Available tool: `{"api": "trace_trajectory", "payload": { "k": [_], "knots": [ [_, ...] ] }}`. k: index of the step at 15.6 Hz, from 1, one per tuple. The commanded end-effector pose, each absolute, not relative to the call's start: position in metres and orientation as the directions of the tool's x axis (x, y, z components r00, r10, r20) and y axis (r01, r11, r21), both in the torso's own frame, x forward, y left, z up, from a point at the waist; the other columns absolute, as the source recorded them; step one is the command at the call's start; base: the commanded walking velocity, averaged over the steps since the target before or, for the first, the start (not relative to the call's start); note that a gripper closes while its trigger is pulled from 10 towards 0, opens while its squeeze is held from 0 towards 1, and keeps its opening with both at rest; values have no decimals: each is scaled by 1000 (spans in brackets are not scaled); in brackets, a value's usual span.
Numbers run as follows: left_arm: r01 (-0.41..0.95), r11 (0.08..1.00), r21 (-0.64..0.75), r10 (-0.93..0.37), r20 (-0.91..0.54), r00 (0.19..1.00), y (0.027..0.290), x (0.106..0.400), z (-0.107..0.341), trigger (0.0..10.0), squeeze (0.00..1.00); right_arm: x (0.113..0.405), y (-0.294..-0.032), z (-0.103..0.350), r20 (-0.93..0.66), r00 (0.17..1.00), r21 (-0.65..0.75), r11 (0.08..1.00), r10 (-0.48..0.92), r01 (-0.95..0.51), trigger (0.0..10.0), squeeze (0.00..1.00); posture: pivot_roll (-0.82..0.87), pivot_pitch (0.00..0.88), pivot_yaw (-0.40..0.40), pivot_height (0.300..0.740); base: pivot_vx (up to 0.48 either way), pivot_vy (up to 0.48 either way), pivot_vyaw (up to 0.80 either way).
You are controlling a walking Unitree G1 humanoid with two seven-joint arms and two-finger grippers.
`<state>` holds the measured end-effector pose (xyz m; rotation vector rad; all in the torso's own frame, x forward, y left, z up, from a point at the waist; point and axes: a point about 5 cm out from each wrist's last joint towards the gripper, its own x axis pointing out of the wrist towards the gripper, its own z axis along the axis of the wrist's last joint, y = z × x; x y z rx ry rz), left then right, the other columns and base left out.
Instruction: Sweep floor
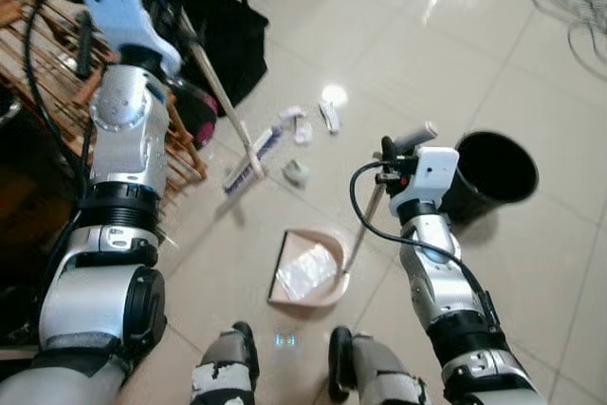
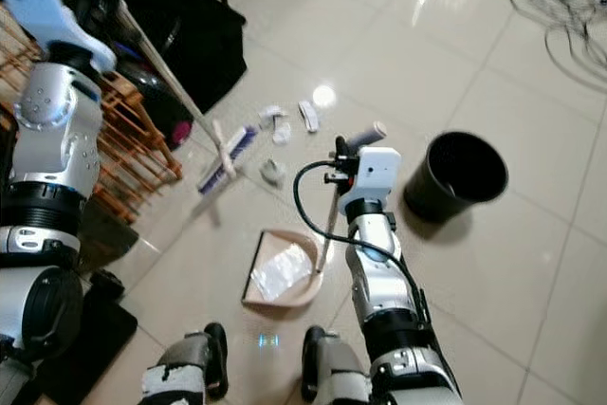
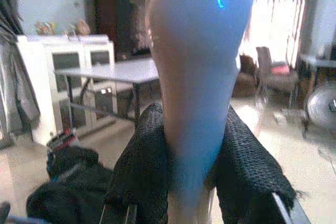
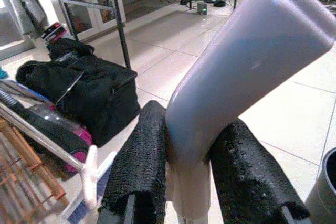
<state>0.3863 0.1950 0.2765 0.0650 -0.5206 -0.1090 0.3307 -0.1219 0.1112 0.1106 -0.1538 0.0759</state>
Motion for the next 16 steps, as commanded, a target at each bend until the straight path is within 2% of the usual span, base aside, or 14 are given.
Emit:
{"api": "trace_trajectory", "payload": {
  "k": [1, 4, 8, 11, 16],
  "knots": [
    [96, 986, 140, -148, 439, 886, 195, 386, 264, 10000, 0, 330, -130, 119, 183, 982, 115, 991, 45, -67, 10000, 0, 51, 85, -38, 740, 0, 0, 0],
    [68, 973, 222, -144, 350, 926, 202, 373, 229, 10000, 0, 324, -143, 145, 232, 972, 147, 987, 23, -58, 10000, 0, 42, 42, -34, 740, 0, 0, 0],
    [140, 961, 236, -178, 148, 973, 201, 347, 179, 10000, 0, 303, -164, 186, 300, 954, 194, 980, -22, -38, 10000, 0, 39, 21, -29, 740, 0, 0, 0],
    [140, 959, 245, -171, 113, 979, 198, 329, 164, 10000, 0, 291, -176, 204, 274, 960, 154, 988, -65, 23, 10000, 0, 37, 18, -33, 740, 0, 0, 0],
    [215, 960, 178, -225, 40, 973, 181, 303, 158, 10000, 0, 273, -186, 239, 299, 944, 189, 978, -141, 86, 10000, 0, 26, 20, -12, 740, 0, 0, -800]
  ]
}}
